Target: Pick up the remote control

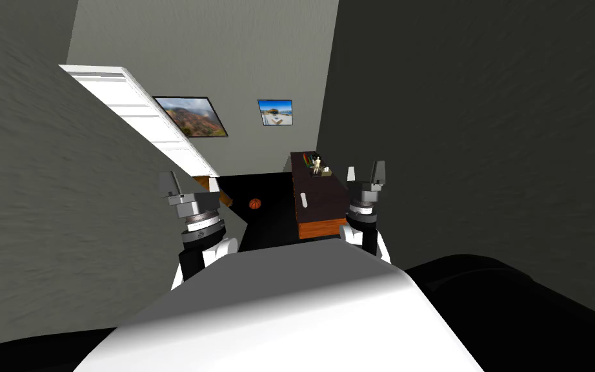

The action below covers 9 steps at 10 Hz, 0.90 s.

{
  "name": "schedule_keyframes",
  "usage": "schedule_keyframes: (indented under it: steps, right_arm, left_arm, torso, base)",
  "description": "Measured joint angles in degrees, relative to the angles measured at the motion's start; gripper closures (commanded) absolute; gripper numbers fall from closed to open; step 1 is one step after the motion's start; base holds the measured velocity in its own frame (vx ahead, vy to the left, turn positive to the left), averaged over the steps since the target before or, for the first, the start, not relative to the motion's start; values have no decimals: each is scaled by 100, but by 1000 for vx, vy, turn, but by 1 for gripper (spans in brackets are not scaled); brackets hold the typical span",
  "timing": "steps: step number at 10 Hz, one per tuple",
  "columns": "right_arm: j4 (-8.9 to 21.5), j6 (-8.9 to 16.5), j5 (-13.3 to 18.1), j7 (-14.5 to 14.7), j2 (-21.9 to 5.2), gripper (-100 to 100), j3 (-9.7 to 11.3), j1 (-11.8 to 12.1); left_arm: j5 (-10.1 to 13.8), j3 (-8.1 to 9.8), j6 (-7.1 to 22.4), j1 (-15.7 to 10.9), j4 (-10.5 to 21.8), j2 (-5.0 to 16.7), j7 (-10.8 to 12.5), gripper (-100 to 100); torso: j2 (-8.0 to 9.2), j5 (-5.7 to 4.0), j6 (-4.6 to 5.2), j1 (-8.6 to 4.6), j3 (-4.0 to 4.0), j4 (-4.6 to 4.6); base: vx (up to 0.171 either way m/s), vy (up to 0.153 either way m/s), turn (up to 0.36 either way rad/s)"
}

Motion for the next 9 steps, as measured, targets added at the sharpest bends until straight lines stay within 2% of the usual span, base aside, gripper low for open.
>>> schedule_keyframes:
  steps: [3, 5, 7, 9]
  right_arm:
    - [261, 161, -49, -2, -302, -100, -177, -63]
    - [508, 369, -116, -19, -447, -100, -365, -167]
    - [762, 664, -235, -80, -590, -100, -633, -288]
    - [971, 1014, -391, -161, -713, -100, -925, -280]
  left_arm:
    - [0, -1, 0, 0, 0, -1, 0, 0]
    - [0, -1, 0, 0, 0, -1, 0, 0]
    - [0, -1, 0, 0, 0, -1, 0, 0]
    - [0, -2, 0, 0, 0, -2, 0, 0]
  torso:
    - [-3, 12, 0, 56, -2, -1]
    - [-2, 14, 0, 62, -1, -1]
    - [-5, 15, -1, 67, -3, -1]
    - [-14, 20, 0, 87, -7, -3]
  base:
    - [5, 151, -59]
    - [2, 161, -73]
    - [5, 194, -81]
    - [39, 201, -65]
